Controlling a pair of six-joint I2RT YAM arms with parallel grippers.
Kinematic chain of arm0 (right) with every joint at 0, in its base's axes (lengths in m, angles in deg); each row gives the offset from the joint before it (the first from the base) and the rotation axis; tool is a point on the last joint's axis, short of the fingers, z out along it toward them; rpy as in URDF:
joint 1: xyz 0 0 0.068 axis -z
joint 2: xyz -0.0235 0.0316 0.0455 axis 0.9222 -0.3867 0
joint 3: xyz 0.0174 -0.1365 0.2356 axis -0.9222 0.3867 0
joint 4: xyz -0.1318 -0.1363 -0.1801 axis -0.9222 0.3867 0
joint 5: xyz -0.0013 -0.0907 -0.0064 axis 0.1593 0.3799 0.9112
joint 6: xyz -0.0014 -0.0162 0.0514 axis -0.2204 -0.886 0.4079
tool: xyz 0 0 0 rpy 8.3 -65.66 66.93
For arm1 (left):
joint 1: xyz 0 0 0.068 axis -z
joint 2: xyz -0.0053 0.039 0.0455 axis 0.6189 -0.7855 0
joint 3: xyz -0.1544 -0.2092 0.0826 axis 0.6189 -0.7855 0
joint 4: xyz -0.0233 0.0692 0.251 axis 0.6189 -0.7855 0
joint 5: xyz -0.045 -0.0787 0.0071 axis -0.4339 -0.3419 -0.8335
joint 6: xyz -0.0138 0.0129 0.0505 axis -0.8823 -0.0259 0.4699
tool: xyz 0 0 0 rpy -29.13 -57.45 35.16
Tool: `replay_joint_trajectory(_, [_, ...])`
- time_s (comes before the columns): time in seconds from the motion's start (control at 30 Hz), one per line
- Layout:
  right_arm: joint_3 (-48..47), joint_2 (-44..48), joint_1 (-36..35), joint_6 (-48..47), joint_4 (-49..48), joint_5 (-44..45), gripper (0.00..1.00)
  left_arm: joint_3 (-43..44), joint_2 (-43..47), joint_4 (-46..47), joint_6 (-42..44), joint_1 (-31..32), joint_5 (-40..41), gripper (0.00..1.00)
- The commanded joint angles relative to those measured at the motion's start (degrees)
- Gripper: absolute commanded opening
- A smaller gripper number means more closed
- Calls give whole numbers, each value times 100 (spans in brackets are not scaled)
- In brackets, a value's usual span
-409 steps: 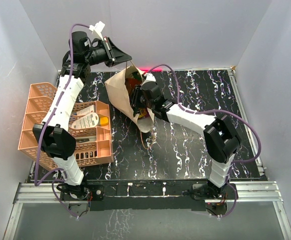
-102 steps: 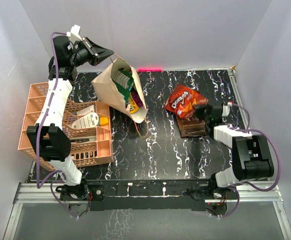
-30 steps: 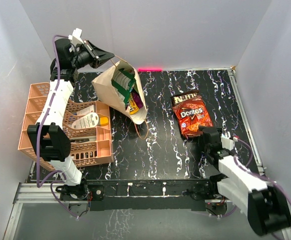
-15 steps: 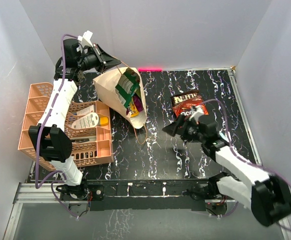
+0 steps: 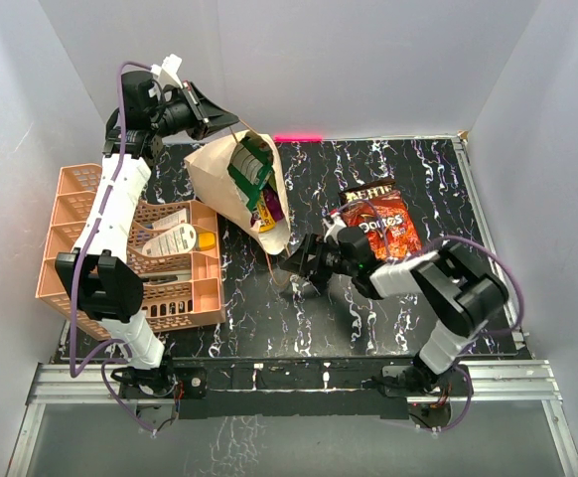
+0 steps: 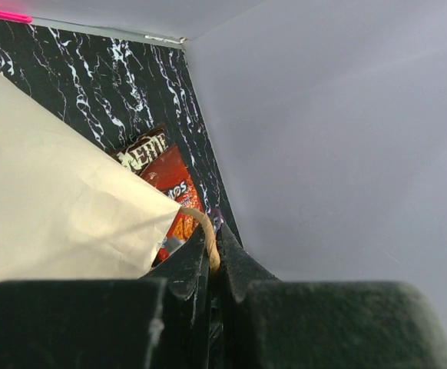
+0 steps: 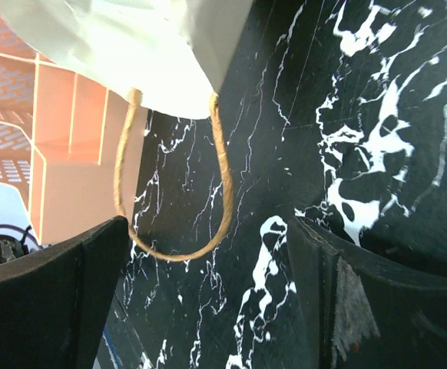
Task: Take the snacks out of the paper bag
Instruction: Adjust the paper bag at the center of the board.
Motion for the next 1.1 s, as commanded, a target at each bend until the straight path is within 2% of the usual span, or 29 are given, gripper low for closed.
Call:
replay_joint_trajectory(0.0, [-543,-673,-78,241,-956,-161,74,283,80,-193,180,-33,-54,0])
replay_joint_trajectory(0.03, [-612,-797,-92,320,-1038,-266,67,281,88,-225,225,-39,-40,0])
replay_joint_trajectory(0.13, [-724,-919,-107,761,-1204,-703,33,335,82,-378,413,-35,-16,0])
replay_joint_trajectory(0.23, [-514,-202,-114,999,-1096,-640,11,399,123,-594,734,-39,75,0])
replay_joint_trajectory(0.27, [-480,166,-111,974,-841,-518,8,453,149,-728,894,-42,144,0])
replay_joint_trajectory(0.37, [-642,1160,-128,613,254,-267,7,612,257,-1214,1435,-42,632,0])
replay_joint_trajectory(0.5, [-1156,1614,-132,405,1553,-357,7,450,598,-1321,1748,-38,1167,4])
replay_joint_trajectory(0.63, [-1234,1842,-126,496,1804,-372,7,155,877,-1084,1605,-42,1219,5])
replay_joint_trajectory(0.8, [-1145,2141,-142,501,2200,-181,7,117,944,-884,1304,-34,1039,0])
replay_joint_trajectory(1.07, [-1482,2643,-136,-119,3413,359,8,119,926,-269,685,-38,1044,0])
